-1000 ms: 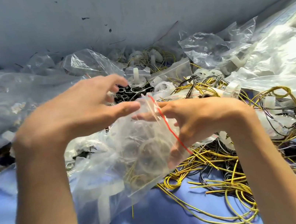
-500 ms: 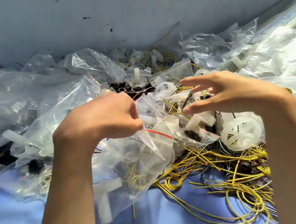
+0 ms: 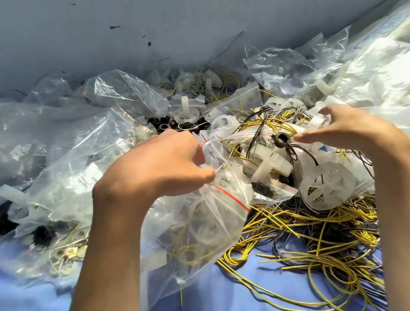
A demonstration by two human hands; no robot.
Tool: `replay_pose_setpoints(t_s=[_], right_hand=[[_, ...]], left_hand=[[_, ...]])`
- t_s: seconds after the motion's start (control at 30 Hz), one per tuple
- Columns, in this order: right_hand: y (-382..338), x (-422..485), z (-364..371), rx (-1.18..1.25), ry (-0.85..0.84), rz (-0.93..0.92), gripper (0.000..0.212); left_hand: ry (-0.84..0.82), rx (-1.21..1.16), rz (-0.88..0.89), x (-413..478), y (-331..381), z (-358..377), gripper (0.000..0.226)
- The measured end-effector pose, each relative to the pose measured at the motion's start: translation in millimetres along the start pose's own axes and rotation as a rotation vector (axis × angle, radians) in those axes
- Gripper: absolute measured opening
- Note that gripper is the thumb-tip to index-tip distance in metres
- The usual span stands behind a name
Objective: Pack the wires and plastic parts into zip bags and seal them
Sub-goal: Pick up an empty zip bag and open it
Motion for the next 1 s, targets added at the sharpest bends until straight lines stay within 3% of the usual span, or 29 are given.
replay_pose_setpoints(t_s=[0.13,0.3,0.37,0.47,0.57,0.67,0.77,1.0], right_hand=[[-9,-9,-10,0.044,0.154,-0.067,0.085],[-35,-27,-30,0.158,0.362,-0.199,0.086],[-49,-37,-27,0.272,0.234,-0.340,0.085],[-74,-62,-11,0.441,-0.202,-0.621,0.096],[-93,-82,3,0.500,-0.476,-0.797,0.081],[-107,-90,12,0.448,-0.517,-0.855,0.074],[-109,-85,18,0.289,-0.499,-0.802,0.076],[-104,-77,22,-0.114,-0.359,-0.687,0.086]], left_hand=[[-0.002,0.003,0.017,1,-1,-1,0.019],[0.007,-0.021,0.077,-1,3,-1,0.034],[0.016,-0.036,0.109,-1,6,-3,0.038],[0.012,-0.117,0.189,-4,11,-5,0.034],[0.007,-0.245,0.301,-13,20,-9,0.025],[0.006,-0.260,0.351,-16,22,-12,0.035],[-0.006,-0.192,0.379,-17,20,-11,0.029],[0.116,-0.203,0.282,-10,18,-16,0.041]])
Point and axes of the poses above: each hand's wrist, its own x-axis towards the middle knuckle, its own z-axis out of the palm, y = z × x, the point moved 5 cm from there along x, towards the middle knuckle, and after that the axes turned 6 degrees about -y, right-handed, at the moved point
